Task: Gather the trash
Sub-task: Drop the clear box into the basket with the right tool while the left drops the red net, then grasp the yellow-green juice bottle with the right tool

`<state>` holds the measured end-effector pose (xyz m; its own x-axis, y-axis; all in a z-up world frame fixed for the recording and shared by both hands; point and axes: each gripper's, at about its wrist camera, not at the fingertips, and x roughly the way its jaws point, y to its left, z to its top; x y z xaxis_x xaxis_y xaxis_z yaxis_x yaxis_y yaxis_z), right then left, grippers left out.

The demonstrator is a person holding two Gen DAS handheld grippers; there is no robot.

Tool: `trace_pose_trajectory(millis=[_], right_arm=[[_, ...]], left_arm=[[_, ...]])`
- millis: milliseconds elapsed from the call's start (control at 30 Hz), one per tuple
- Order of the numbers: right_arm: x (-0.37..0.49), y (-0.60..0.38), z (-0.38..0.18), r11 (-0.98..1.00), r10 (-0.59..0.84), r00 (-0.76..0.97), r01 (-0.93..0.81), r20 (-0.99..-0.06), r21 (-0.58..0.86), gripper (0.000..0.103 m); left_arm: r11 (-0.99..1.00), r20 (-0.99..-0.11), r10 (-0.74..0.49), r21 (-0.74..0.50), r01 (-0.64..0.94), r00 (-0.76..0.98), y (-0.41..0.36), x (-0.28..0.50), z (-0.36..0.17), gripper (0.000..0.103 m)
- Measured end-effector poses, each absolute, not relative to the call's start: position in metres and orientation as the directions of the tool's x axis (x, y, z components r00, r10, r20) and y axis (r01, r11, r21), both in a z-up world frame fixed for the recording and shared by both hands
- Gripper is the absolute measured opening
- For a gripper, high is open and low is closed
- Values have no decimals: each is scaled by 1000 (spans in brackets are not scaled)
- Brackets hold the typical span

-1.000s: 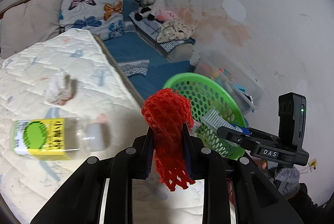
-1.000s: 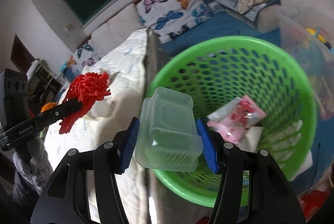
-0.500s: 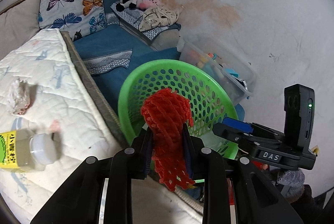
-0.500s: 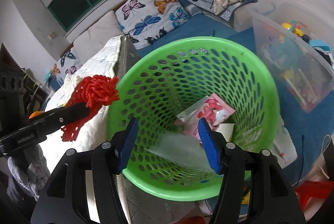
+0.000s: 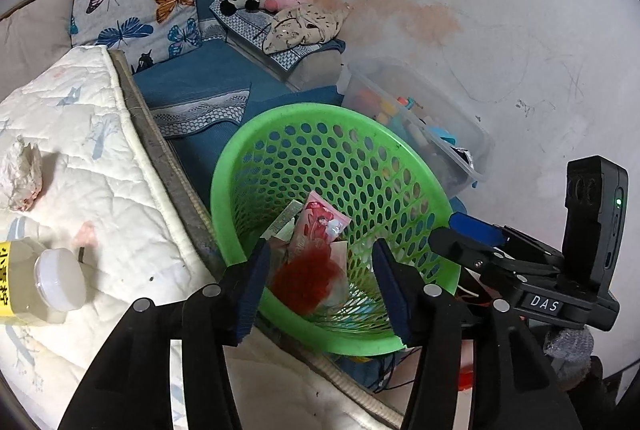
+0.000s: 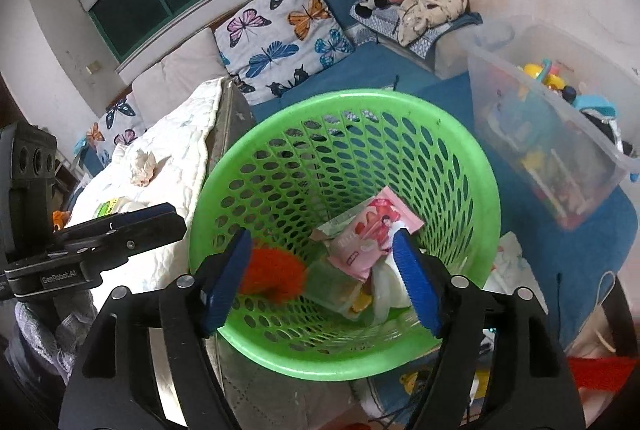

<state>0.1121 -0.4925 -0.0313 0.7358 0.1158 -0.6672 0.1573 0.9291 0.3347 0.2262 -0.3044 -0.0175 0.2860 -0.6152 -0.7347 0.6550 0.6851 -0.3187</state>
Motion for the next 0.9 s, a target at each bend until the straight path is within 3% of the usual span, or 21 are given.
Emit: trace_pose_trajectory(millis=[233, 900], right_arm=[[114, -468, -18, 958, 93, 769, 104, -632, 268, 87], [195, -326, -12, 916, 390, 599, -329, -700, 228, 87]], left_arm=[[712, -723, -606, -306, 632, 333, -271, 221, -11, 51], [855, -699, -497, -294, 428, 514, -105, 225, 8, 51]])
